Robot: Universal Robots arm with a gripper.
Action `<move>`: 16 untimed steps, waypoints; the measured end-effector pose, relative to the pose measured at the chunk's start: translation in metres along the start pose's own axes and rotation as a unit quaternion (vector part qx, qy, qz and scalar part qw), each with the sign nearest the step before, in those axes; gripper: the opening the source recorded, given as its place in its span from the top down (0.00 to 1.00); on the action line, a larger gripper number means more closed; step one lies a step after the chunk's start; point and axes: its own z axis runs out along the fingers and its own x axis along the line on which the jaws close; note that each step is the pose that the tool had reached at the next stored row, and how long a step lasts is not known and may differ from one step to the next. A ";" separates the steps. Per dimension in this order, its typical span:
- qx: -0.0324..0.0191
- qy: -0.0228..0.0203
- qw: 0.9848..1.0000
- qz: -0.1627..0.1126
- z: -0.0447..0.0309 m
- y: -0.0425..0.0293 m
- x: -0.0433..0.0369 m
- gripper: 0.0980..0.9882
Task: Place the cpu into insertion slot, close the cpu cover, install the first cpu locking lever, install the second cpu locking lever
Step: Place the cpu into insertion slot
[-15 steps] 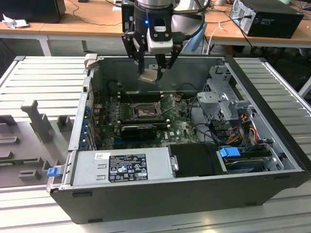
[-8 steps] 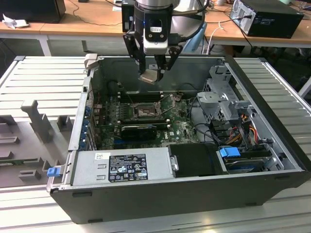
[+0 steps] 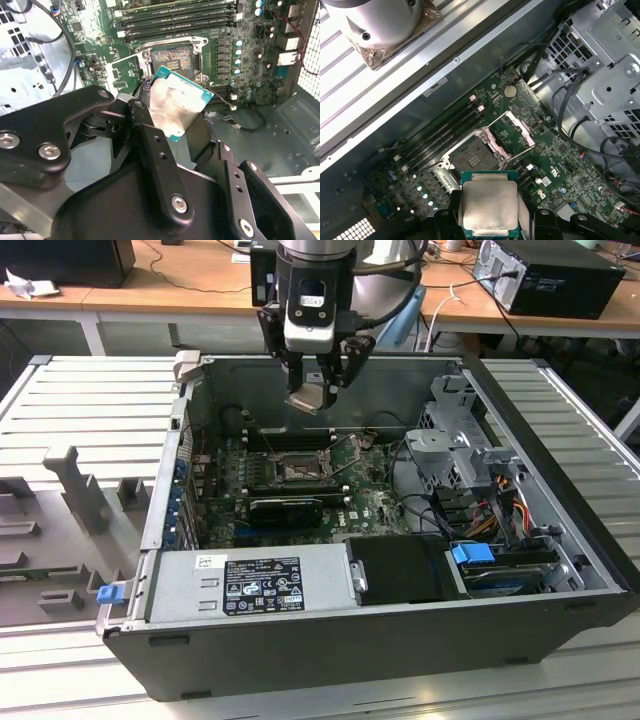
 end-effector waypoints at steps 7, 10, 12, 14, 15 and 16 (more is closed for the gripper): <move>-0.001 -0.004 0.999 0.041 0.0008 -0.0001 0.0000 0.52; -0.001 -0.005 0.998 0.056 0.0010 -0.0001 0.0000 0.52; -0.001 -0.006 0.998 0.067 0.0012 -0.0001 0.0000 0.52; -0.002 -0.007 0.997 0.077 0.0013 -0.0001 0.0000 0.52; -0.002 -0.007 0.997 0.082 0.0014 -0.0001 0.0000 0.52; -0.002 -0.008 0.996 0.087 0.0014 -0.0001 0.0000 0.52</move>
